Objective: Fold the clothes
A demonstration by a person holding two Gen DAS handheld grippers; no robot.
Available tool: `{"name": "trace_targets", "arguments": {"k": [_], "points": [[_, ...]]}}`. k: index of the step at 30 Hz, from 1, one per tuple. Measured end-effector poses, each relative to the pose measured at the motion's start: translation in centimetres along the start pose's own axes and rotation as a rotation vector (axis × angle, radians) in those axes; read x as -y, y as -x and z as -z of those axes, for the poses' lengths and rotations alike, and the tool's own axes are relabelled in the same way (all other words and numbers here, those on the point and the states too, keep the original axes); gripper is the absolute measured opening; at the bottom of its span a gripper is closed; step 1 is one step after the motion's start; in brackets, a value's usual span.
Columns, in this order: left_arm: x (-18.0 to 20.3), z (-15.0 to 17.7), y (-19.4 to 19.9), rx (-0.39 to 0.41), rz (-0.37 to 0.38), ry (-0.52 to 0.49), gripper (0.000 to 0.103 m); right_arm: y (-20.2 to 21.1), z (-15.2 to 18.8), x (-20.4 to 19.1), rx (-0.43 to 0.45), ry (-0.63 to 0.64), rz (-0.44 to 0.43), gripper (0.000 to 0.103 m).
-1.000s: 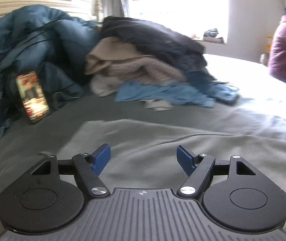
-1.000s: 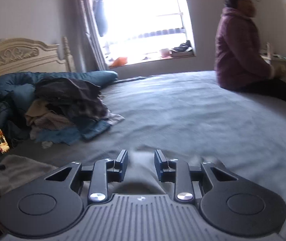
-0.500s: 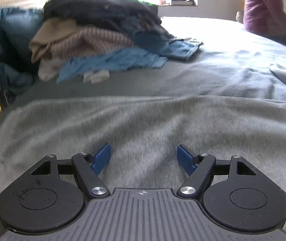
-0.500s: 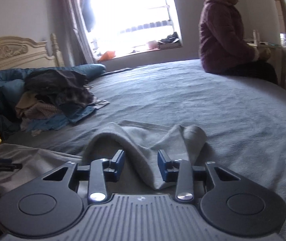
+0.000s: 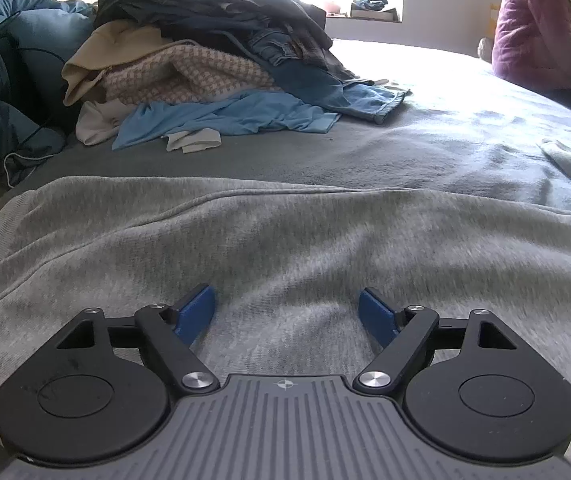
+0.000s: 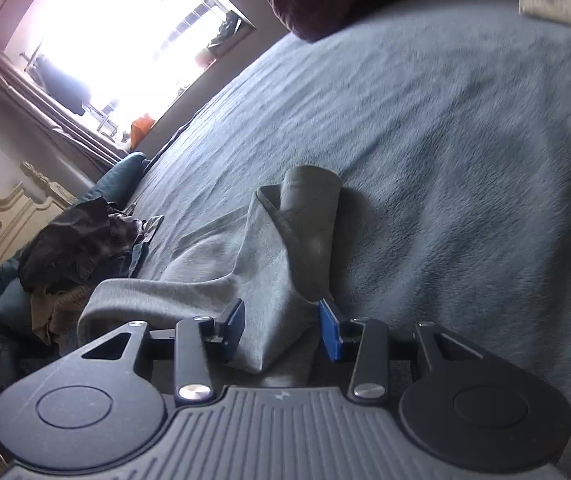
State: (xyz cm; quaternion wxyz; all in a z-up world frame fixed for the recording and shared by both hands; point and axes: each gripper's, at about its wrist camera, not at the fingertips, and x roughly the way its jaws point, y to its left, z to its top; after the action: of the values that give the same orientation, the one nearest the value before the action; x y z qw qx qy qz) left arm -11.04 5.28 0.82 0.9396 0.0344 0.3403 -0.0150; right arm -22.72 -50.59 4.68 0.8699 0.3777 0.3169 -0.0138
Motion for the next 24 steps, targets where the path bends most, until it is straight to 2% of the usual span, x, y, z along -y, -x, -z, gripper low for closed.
{"name": "trace_targets", "arguments": {"k": [2, 3, 6, 11, 16, 21, 24], "points": [[0.0, 0.0, 0.0, 0.000, -0.001, -0.001, 0.082, -0.9, -0.2, 0.3, -0.005, -0.019, -0.004, 0.035], [0.0, 0.0, -0.1, 0.000, -0.001, -0.001, 0.082, -1.2, -0.2, 0.4, -0.005, -0.026, -0.007, 0.021], [-0.1, 0.1, -0.1, 0.002, 0.001, 0.000, 0.082, -0.6, -0.4, -0.2, 0.023, -0.013, -0.028, 0.011], [-0.1, 0.1, -0.3, 0.009, 0.001, -0.002, 0.083, 1.4, -1.0, -2.0, 0.096, 0.040, -0.036, 0.008], [0.0, 0.2, -0.4, 0.012, 0.001, -0.002, 0.084, 1.6, -3.3, -4.8, 0.144, 0.088, -0.083, 0.007], [0.0, 0.2, -0.4, 0.015, -0.002, 0.002, 0.084, -2.6, -6.4, -9.4, 0.136, 0.163, -0.136, 0.007], [0.0, 0.2, -0.5, 0.016, -0.006, 0.004, 0.084, -6.9, -7.6, -11.9, 0.092, 0.212, -0.151, 0.008]]}}
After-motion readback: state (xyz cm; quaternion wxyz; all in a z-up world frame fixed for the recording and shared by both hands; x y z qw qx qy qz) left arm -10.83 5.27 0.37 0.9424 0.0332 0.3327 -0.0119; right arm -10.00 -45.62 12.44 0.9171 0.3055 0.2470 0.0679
